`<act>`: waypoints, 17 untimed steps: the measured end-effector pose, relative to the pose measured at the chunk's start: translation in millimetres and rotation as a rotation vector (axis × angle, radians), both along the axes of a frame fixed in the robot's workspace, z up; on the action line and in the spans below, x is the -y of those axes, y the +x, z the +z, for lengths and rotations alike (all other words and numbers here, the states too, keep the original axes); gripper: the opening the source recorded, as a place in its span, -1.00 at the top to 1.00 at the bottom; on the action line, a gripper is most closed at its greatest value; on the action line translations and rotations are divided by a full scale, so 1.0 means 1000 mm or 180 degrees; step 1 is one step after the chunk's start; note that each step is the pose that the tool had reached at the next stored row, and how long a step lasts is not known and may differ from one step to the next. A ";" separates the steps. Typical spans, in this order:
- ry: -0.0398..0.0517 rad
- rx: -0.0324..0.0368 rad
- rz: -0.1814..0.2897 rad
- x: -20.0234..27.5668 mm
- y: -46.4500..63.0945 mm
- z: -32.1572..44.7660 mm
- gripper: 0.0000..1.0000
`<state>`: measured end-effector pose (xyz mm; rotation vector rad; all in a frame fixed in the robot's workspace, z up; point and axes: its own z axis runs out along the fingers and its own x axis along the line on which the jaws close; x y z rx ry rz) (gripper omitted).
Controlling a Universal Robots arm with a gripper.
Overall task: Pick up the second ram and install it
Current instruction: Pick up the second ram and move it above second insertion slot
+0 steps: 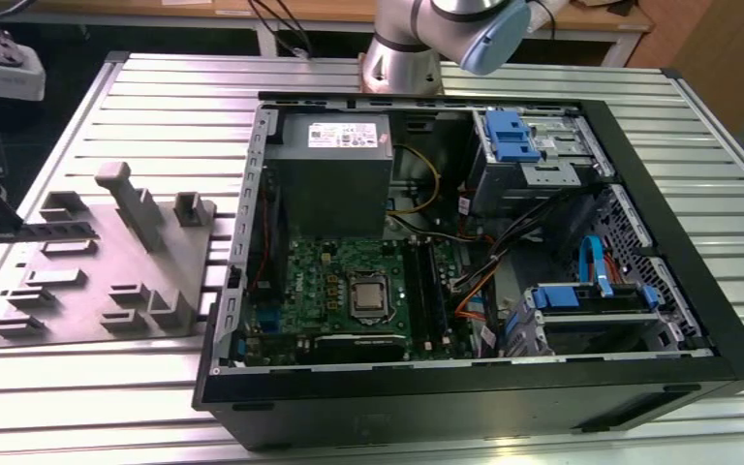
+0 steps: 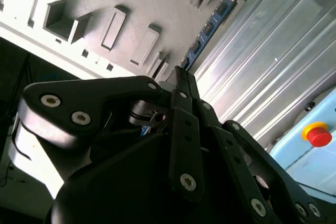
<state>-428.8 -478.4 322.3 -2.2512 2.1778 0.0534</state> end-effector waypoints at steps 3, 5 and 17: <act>0.0000 0.0000 0.0000 -0.0002 0.000 0.0090 0.77; 0.0000 0.0000 0.0000 -0.0002 0.000 0.0139 0.77; -0.0005 0.0001 0.0000 -0.0008 0.000 0.0433 0.77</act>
